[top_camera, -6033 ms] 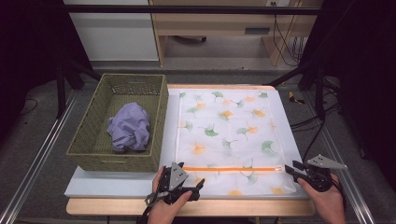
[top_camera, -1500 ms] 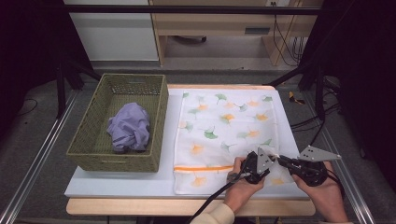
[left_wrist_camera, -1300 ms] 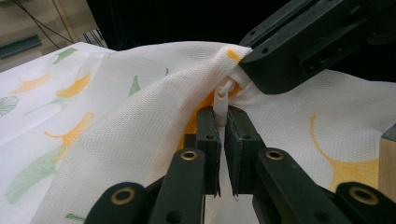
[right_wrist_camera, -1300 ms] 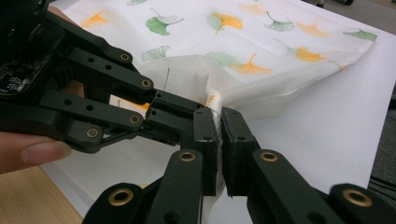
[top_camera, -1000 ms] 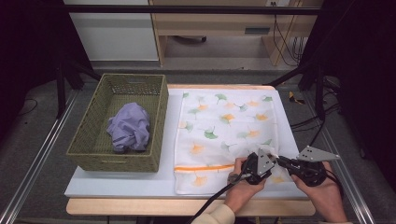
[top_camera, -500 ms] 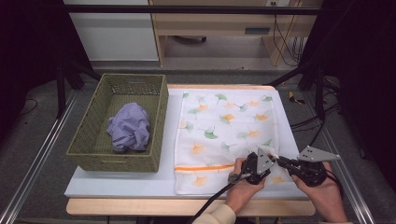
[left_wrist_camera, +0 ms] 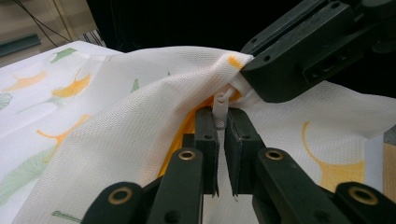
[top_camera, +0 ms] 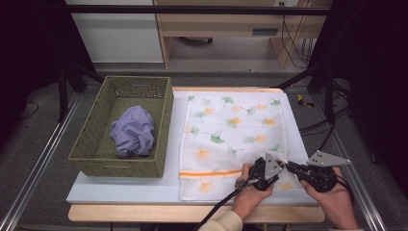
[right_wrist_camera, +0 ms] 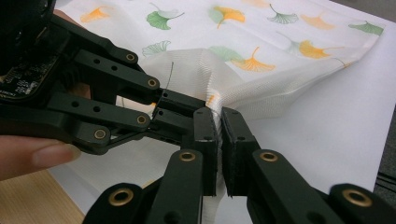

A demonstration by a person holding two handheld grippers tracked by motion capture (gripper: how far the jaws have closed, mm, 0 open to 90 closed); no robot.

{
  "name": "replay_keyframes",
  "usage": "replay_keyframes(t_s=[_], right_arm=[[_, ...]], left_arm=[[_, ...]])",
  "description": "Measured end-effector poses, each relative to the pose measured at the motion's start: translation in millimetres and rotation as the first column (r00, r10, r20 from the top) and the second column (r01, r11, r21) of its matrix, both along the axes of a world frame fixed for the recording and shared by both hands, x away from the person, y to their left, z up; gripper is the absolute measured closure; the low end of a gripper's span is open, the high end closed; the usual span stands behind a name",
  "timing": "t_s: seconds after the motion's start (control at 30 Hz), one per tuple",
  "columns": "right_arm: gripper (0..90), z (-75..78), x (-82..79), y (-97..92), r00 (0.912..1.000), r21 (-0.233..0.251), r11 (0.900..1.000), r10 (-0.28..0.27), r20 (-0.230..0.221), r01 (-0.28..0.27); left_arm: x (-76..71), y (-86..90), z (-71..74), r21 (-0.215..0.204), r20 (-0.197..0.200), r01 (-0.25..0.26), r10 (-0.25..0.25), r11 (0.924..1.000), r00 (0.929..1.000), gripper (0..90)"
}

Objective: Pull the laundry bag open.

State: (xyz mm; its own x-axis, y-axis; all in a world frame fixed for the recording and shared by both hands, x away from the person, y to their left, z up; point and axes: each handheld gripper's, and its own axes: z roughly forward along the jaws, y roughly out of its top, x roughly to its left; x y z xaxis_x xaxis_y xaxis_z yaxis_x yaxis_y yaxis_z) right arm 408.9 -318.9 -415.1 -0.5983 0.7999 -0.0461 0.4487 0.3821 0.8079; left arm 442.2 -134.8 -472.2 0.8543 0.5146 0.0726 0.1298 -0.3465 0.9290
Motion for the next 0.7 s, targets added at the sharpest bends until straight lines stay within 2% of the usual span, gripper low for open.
replay_keyframes(t_s=[0.3, 0.37, 0.43, 0.53, 0.7], right_arm=[[85.7, -1.1, 0.1, 0.1, 1.0, 0.006, 1.0, 0.001, -0.004, -0.001], [85.7, -1.6, 0.2, 0.1, 1.0, 0.006, 1.0, 0.001, -0.007, -0.001], [85.7, -2.0, 0.0, -0.2, 0.9999, 0.011, 0.9999, 0.0, -0.01, 0.0], [85.7, -1.9, 0.0, -0.6, 1.0, 0.015, 0.9999, 0.002, -0.006, -0.002], [85.7, -1.7, -0.6, -0.3, 1.0, 0.018, 0.9998, -0.001, -0.009, 0.001]], left_arm=[[-1.0, -2.8, -2.1, -0.008, 0.013, 0.001, -0.001, 1.0, 0.9999, 75.7], [-1.0, -3.0, -2.4, -0.006, 0.014, -0.001, 0.001, 1.0, 0.9999, 76.0], [-0.7, -2.3, -1.9, 0.0, 0.015, -0.006, 0.006, 1.0, 0.9999, 80.0], [0.4, -1.9, -1.0, -0.022, -0.016, -0.012, 0.012, 0.9997, 0.9998, 83.4], [0.2, -0.1, -0.1, -0.007, -0.016, -0.008, 0.007, 0.9999, 0.9998, 84.2]])
